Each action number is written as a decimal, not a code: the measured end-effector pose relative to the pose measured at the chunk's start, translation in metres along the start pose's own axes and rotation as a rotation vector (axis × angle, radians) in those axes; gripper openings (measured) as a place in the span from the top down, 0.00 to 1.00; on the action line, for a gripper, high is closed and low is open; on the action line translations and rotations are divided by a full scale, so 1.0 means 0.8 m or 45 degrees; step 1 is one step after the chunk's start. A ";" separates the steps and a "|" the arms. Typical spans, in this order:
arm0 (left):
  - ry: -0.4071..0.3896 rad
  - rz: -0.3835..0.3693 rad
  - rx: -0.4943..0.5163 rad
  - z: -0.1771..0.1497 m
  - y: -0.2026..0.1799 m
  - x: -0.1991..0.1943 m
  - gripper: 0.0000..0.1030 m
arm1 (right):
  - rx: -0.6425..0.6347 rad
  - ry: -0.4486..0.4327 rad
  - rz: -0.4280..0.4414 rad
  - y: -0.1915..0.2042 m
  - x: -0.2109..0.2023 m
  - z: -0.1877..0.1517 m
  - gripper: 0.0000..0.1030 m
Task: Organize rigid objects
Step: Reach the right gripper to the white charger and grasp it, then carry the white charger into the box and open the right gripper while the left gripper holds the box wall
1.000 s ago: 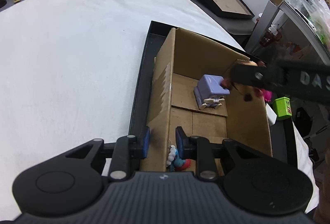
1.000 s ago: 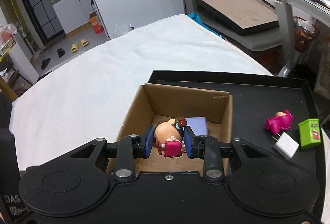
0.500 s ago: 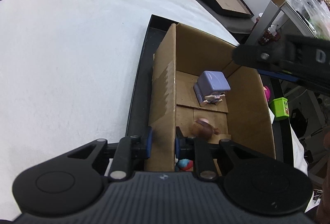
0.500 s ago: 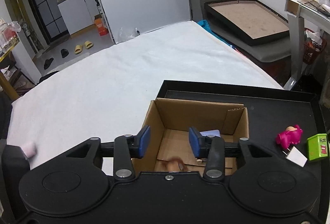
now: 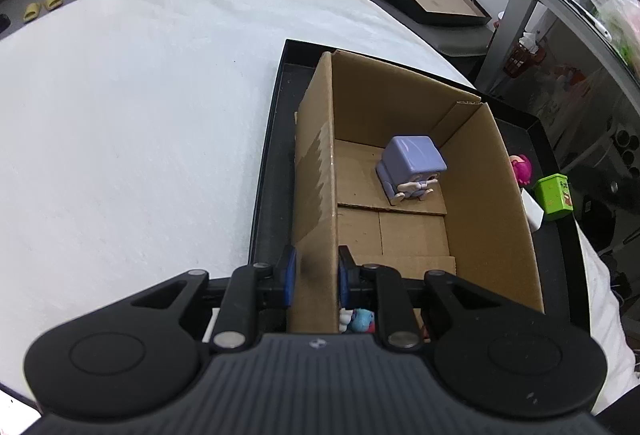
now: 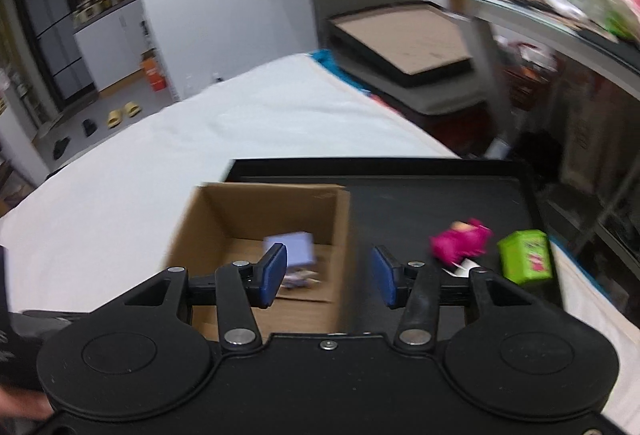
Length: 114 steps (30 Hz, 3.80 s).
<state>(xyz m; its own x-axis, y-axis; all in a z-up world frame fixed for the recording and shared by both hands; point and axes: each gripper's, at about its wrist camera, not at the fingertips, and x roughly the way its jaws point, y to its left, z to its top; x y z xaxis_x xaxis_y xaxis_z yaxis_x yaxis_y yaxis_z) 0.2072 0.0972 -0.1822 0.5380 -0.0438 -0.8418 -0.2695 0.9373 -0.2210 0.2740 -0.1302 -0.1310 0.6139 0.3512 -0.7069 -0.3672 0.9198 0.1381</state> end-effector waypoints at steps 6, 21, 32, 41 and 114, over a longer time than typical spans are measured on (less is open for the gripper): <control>0.012 0.058 0.023 0.005 -0.008 0.000 0.80 | 0.067 0.035 -0.020 -0.049 0.001 -0.022 0.54; 0.041 0.250 0.126 0.024 -0.045 0.005 0.50 | 0.279 0.060 -0.018 -0.134 0.050 -0.065 0.40; 0.109 0.385 0.172 0.032 -0.073 0.021 0.48 | 0.243 0.078 0.012 -0.145 0.085 -0.065 0.39; 0.128 0.474 0.182 0.041 -0.089 0.032 0.39 | 0.229 0.072 0.034 -0.151 0.105 -0.063 0.34; 0.096 0.158 0.057 0.020 -0.027 0.031 0.67 | 0.074 -0.006 -0.007 -0.013 0.028 0.019 0.53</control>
<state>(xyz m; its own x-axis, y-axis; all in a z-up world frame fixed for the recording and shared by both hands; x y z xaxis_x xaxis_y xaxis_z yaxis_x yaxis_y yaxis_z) 0.2395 0.0811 -0.1906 0.4407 0.0493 -0.8963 -0.2934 0.9515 -0.0920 0.3020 -0.1293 -0.1377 0.6192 0.3466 -0.7046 -0.3228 0.9303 0.1739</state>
